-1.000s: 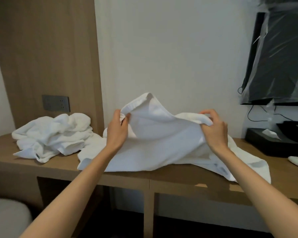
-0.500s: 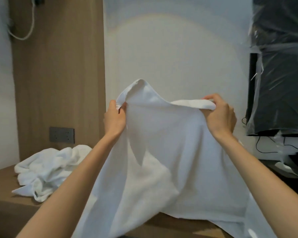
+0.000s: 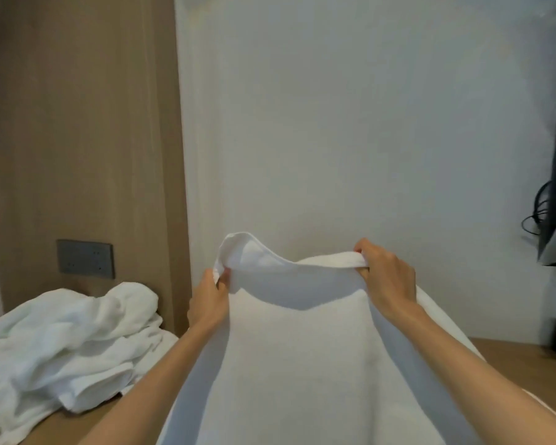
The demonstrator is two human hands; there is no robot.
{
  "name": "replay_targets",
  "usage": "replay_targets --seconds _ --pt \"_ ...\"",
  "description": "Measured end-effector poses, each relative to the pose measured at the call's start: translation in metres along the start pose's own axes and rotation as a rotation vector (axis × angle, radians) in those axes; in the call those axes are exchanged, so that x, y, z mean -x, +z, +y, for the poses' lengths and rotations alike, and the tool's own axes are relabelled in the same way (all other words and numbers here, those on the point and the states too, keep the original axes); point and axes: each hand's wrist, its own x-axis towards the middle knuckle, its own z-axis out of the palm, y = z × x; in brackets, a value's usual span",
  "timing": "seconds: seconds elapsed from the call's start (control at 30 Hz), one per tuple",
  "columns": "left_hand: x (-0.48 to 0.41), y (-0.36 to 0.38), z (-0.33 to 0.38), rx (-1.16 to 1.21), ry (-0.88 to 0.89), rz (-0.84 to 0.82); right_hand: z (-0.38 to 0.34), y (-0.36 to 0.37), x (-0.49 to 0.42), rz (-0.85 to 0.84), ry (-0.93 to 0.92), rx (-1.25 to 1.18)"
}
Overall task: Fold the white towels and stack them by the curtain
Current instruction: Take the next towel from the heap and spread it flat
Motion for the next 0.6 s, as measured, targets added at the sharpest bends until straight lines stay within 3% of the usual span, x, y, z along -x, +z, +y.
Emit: replay_targets --seconds 0.17,0.43,0.6 --pt "-0.037 0.043 -0.046 -0.141 -0.122 -0.043 0.015 0.082 -0.012 -0.121 -0.029 0.037" --pt "-0.059 0.08 -0.105 -0.585 -0.06 -0.155 0.026 0.184 0.002 -0.319 -0.045 0.109" --pt "-0.067 0.087 -0.112 -0.555 -0.039 -0.26 0.036 0.213 0.017 -0.346 -0.058 0.147"
